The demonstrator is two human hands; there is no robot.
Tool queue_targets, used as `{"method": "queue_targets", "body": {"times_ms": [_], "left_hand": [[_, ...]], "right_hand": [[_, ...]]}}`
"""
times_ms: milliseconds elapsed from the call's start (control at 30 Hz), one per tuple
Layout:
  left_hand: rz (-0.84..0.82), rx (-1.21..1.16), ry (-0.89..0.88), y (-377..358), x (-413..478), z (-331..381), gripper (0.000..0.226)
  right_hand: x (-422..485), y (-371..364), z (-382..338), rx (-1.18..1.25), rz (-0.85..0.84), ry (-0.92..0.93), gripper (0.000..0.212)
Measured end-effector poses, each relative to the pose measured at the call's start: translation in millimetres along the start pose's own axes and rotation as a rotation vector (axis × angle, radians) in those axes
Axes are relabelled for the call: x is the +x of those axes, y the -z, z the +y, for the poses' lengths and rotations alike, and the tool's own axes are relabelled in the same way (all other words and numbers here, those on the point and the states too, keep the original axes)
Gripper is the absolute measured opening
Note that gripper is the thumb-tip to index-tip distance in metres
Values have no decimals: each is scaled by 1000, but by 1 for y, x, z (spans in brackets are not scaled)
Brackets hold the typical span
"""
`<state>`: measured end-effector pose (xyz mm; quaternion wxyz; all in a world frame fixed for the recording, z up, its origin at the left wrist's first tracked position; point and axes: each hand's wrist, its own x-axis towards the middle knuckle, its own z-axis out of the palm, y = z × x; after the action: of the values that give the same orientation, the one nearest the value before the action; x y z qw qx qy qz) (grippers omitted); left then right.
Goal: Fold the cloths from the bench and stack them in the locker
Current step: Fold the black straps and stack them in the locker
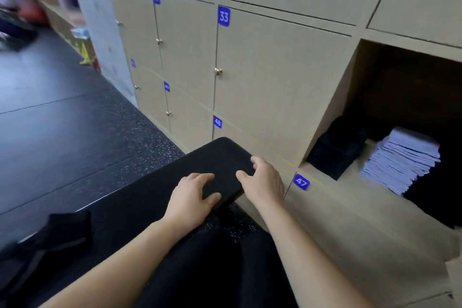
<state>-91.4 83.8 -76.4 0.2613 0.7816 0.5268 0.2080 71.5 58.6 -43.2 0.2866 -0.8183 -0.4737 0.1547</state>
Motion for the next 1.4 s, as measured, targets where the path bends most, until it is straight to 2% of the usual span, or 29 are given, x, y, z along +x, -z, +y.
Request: {"method": "queue_targets", "body": {"times_ms": [333, 600, 733, 867, 1000, 1067, 1233, 1400], "left_hand": [[144, 67, 320, 77, -132, -157, 52], [158, 73, 429, 113, -200, -228, 47], [226, 42, 515, 118, -233, -263, 41], [298, 18, 556, 111, -235, -287, 38], [319, 82, 539, 114, -199, -304, 44], [265, 209, 515, 122, -172, -314, 55], [-35, 479, 594, 128, -119, -338, 85], [-143, 526, 590, 106, -99, -348, 82]], "right_hand": [[-95, -119, -92, -37, -326, 259, 56], [-137, -183, -127, -120, -539, 380, 56], [-147, -210, -135, -175, -618, 416, 55], [-147, -235, -144, -218, -670, 448, 55], [-137, -258, -154, -268, -688, 510, 55], [-131, -268, -158, -310, -701, 572, 56], [-121, -295, -169, -439, -799, 787, 66], [-119, -322, -166, -504, -900, 845, 66]]}}
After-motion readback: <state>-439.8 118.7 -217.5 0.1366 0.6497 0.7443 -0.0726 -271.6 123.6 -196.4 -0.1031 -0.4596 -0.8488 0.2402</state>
